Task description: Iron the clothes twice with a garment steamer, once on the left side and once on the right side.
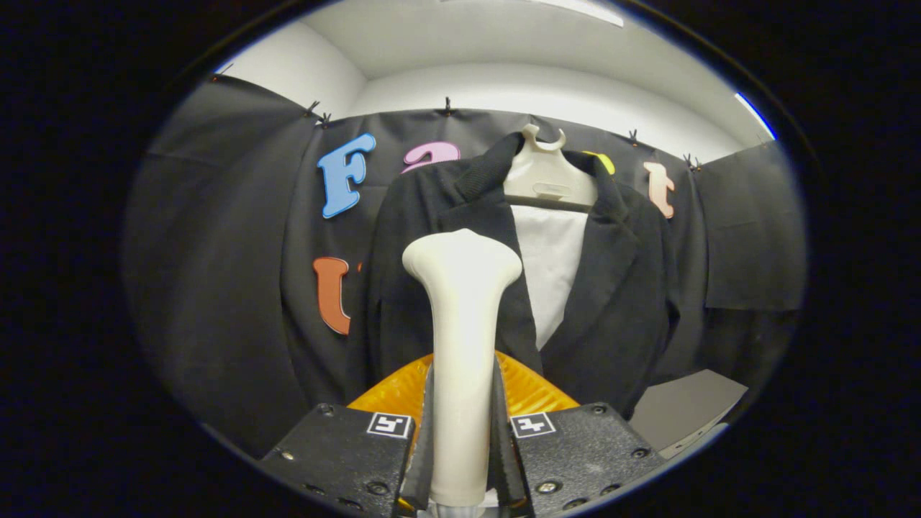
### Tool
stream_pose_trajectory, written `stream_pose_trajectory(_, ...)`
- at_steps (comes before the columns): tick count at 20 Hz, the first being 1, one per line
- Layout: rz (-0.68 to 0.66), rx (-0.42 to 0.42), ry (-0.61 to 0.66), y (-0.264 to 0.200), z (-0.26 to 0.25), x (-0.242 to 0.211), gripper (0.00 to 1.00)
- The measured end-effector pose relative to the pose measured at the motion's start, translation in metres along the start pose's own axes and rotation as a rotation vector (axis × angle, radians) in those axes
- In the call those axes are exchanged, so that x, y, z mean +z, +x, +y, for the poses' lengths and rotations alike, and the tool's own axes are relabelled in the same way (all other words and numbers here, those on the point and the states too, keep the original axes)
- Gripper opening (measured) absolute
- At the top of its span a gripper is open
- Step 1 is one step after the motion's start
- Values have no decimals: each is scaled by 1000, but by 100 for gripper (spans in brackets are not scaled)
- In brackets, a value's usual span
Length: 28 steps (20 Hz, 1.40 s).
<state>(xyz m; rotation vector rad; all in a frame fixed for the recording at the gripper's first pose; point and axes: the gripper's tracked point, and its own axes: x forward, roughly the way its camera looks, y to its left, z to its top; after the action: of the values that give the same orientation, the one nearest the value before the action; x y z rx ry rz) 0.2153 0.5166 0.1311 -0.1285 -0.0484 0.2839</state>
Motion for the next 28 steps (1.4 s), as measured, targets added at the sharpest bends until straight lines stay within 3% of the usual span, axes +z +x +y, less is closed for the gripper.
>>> stream_pose_trajectory(28,235,47,-27,-29,-9,-163,37)
